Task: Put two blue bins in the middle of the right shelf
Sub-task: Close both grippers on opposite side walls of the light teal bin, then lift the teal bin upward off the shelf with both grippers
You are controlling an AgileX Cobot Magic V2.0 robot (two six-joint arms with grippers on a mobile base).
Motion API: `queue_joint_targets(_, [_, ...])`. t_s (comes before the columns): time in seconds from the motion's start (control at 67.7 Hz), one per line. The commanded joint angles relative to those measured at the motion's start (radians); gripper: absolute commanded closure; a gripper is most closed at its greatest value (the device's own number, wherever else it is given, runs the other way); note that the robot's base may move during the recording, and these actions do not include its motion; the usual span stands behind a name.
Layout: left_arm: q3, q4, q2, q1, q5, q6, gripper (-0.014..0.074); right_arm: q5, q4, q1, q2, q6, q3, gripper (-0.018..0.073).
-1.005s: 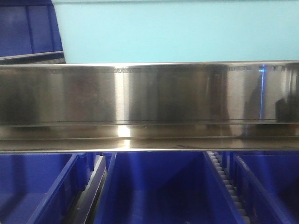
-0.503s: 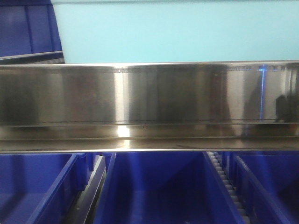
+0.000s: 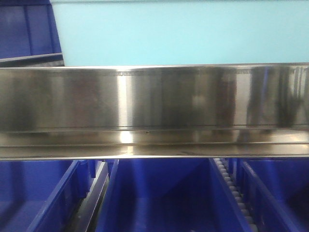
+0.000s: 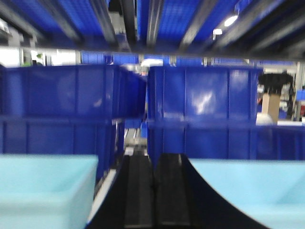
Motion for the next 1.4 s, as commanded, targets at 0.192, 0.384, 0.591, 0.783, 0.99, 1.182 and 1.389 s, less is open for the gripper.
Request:
queue_joint_targets(0.192, [-0.222, 0.006, 0.218, -0.060, 0.126, 0.000, 0.0143, 0.122, 0.001, -0.004, 0.173, -0.002, -0.160, 0.0069])
queue_joint_targets(0.384, [-0.334, 0.006, 0.366, -0.140, 0.234, 0.000, -0.0011, 0.125, 0.001, -0.004, 0.277, -0.002, -0.194, -0.0009])
queue_joint_targets(0.591, [-0.545, -0.001, 0.558, -0.330, 0.387, 0.000, -0.0003, 0.258, 0.001, 0.033, 0.457, -0.002, -0.384, -0.0009])
queue_joint_targets(0.783, [-0.789, -0.025, 0.790, -0.428, 0.587, 0.000, 0.0010, 0.427, 0.001, 0.133, 0.693, -0.002, -0.597, -0.0009])
queue_joint_targets(0.99, [-1.099, -0.050, 1.102, -0.432, 0.853, -0.041, 0.0027, 0.698, 0.001, 0.178, 0.975, -0.002, -0.870, -0.0009])
queue_joint_targets(1.182, [-1.283, -0.045, 1.313, -0.432, 0.964, -0.126, 0.0027, 0.972, 0.001, 0.178, 1.221, -0.002, -1.142, -0.0009])
queue_joint_targets(1.389, [-1.364, -0.097, 1.473, -0.402, 1.027, -0.179, 0.0027, 1.066, 0.008, 0.179, 1.398, -0.002, -1.292, -0.0009])
